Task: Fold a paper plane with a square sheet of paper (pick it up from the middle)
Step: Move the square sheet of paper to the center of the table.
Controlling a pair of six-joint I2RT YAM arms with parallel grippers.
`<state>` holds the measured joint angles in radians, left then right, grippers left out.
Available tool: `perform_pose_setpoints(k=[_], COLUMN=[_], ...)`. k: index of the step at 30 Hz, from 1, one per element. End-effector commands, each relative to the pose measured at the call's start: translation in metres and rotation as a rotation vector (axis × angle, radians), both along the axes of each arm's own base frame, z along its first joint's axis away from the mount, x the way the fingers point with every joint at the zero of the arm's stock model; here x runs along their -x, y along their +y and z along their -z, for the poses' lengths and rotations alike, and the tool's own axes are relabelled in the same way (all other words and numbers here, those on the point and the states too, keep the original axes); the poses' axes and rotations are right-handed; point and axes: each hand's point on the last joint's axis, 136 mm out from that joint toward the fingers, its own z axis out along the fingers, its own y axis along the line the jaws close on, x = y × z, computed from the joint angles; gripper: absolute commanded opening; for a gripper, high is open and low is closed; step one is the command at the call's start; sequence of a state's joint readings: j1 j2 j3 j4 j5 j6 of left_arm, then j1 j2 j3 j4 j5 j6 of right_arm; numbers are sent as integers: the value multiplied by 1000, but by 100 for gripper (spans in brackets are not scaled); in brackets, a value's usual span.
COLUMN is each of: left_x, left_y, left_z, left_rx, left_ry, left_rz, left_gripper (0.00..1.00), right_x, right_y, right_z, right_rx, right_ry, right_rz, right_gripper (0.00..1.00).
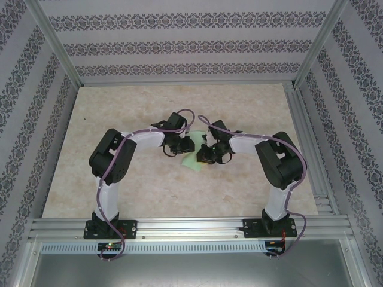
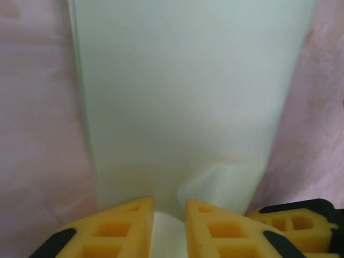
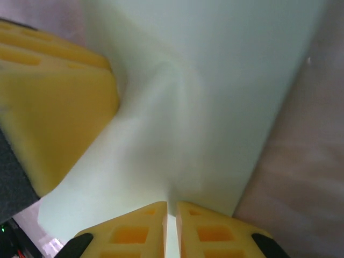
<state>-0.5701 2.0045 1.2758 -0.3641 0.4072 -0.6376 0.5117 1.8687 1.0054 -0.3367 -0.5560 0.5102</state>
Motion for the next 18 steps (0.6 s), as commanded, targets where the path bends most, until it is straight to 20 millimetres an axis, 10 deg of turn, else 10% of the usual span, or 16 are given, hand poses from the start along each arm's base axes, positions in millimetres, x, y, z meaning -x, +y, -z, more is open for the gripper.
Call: perform_pose_setpoints(k=[1,6,18], left_x=[-6,-14,-13], left_y=[9,22,-28], left_z=[-29,-35,-38], left_rx=[0,-43,136], left_ry=[-43,-87,-58], left_rz=[-22,-56,45], left_gripper=[26,29,27], right_x=[5,-3,-54], right_y=[5,4,-28], right_z=[2,-24,-45], right_rx=[-2,-52,-76], right_ry=[-20,-91,-171], right_rz=[-65,-51,230], right_gripper=[15,15,16])
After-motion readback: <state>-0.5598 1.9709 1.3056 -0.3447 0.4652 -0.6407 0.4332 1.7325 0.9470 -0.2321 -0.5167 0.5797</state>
